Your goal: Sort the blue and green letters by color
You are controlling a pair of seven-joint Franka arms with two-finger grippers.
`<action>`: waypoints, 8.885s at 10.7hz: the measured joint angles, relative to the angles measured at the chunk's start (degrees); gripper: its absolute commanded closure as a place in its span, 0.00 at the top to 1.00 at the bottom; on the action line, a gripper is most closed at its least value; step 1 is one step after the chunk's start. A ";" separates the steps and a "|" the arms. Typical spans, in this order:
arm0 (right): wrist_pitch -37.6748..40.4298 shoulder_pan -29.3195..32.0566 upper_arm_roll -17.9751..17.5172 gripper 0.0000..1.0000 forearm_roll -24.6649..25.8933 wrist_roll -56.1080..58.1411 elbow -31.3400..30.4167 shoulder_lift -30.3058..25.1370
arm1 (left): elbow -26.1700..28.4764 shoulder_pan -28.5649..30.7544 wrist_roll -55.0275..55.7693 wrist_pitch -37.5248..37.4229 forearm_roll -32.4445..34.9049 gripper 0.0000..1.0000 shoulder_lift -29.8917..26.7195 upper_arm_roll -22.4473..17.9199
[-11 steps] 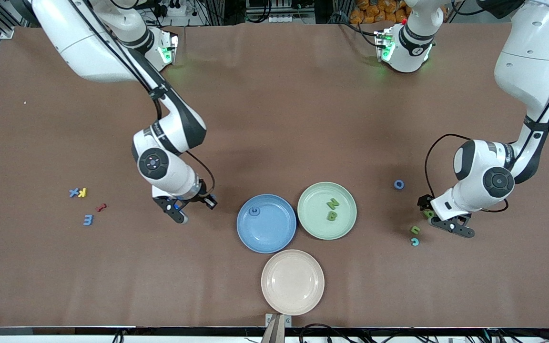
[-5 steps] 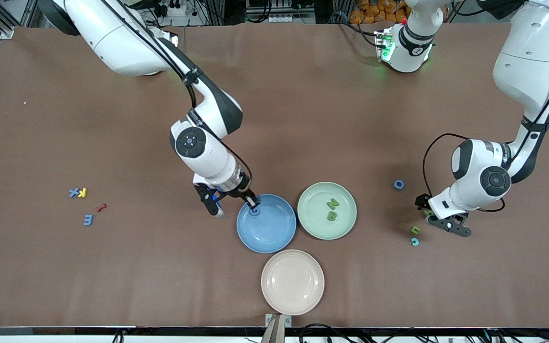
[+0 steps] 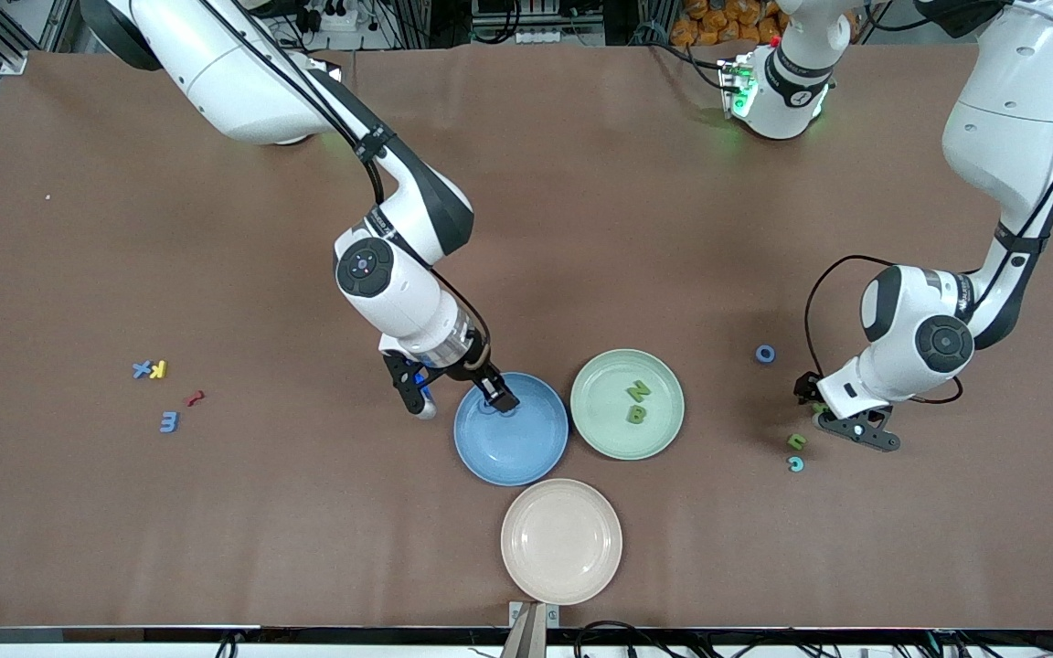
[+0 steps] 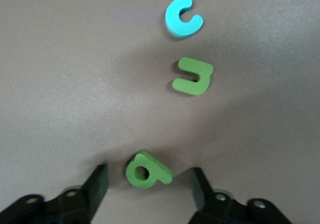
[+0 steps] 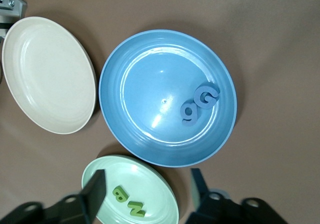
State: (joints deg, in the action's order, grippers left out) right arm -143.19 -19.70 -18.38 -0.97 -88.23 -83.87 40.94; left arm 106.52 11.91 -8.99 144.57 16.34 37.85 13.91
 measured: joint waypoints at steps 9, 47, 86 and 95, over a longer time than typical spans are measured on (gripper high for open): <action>18.36 13.10 1.03 1.00 9.07 32.49 -6.61 -1.98 | -0.99 -0.41 1.07 0.33 -0.86 0.09 -0.78 0.57; 1.22 46.54 0.94 1.00 16.52 90.84 -16.10 0.68 | -12.79 -4.77 -3.05 -6.92 -3.78 1.00 4.66 1.44; -2.29 16.78 -19.39 1.00 18.38 -8.05 -2.59 0.63 | -17.67 -20.22 37.26 -17.24 -7.09 1.00 -0.27 1.00; 6.54 14.47 -13.65 1.00 19.04 -1.98 0.16 0.68 | -12.18 -3.27 16.38 -17.45 -0.73 1.00 -4.82 -1.23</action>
State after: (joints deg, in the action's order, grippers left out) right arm -136.65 -5.23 -32.02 18.07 -90.22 -83.71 41.62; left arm 94.35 8.64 7.39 127.11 15.61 33.03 12.68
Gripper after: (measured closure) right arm 0.000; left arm 0.000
